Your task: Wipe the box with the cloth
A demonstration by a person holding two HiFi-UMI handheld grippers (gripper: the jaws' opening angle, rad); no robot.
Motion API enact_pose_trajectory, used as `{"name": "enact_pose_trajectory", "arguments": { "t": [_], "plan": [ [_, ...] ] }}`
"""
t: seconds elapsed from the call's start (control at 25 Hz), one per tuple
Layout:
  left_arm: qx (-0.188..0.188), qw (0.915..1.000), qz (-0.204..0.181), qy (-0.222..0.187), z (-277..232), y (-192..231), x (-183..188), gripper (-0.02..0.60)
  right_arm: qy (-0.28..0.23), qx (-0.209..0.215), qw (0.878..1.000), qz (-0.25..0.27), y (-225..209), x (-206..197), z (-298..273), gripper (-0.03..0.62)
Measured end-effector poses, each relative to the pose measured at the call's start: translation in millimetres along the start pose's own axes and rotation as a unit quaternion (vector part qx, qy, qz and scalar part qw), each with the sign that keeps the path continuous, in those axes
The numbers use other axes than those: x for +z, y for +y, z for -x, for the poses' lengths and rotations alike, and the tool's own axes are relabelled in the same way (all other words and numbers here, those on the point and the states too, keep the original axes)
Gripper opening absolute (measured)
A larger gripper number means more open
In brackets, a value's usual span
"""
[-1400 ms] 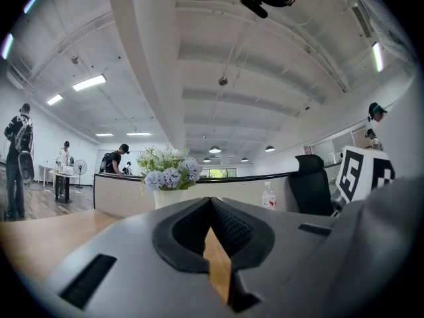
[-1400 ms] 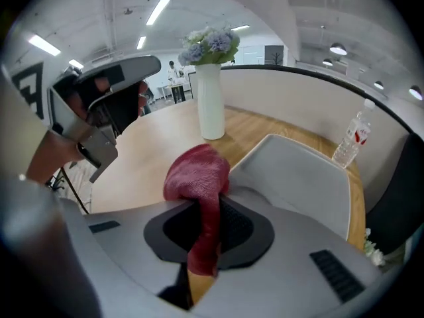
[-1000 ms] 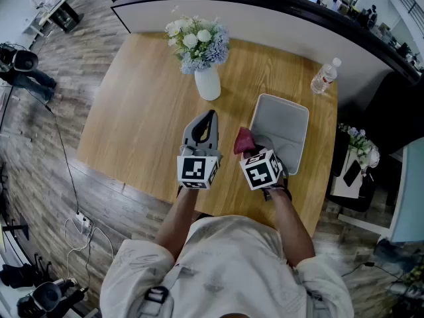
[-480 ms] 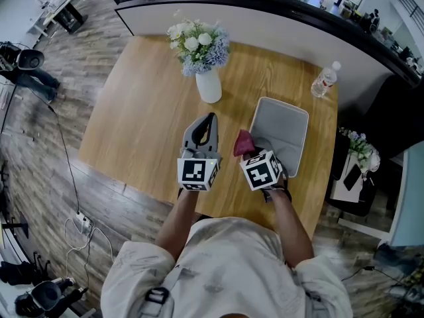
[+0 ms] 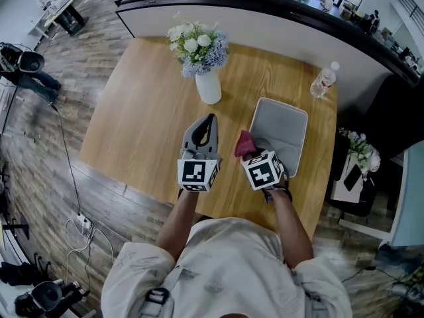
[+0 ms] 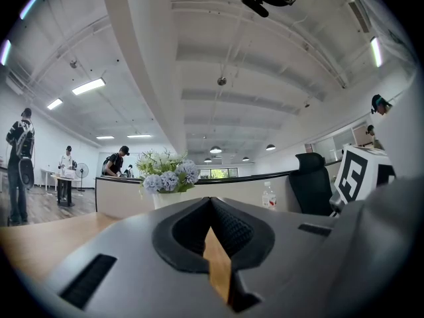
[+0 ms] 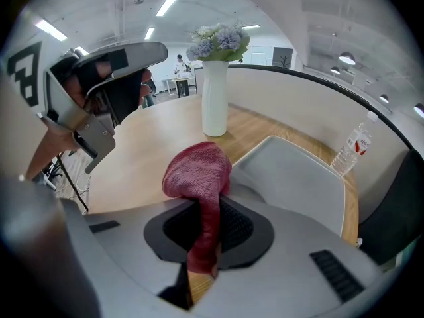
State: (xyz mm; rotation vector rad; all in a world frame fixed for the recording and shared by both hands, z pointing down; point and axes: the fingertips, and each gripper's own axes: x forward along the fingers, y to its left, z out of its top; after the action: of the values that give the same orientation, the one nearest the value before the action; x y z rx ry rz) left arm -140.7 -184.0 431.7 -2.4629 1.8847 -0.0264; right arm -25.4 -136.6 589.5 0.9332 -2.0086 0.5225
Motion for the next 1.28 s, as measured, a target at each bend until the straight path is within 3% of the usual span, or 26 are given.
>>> {"name": "enact_pose_trajectory", "arguments": {
  "t": [1.28],
  "plan": [
    [-0.020, 0.9998, -0.004, -0.003, -4.4, -21.6, 2.6, 0.009, -0.019, -0.018, 0.999, -0.045, -28.6, -21.4, 13.6, 0.064]
  ]
}}
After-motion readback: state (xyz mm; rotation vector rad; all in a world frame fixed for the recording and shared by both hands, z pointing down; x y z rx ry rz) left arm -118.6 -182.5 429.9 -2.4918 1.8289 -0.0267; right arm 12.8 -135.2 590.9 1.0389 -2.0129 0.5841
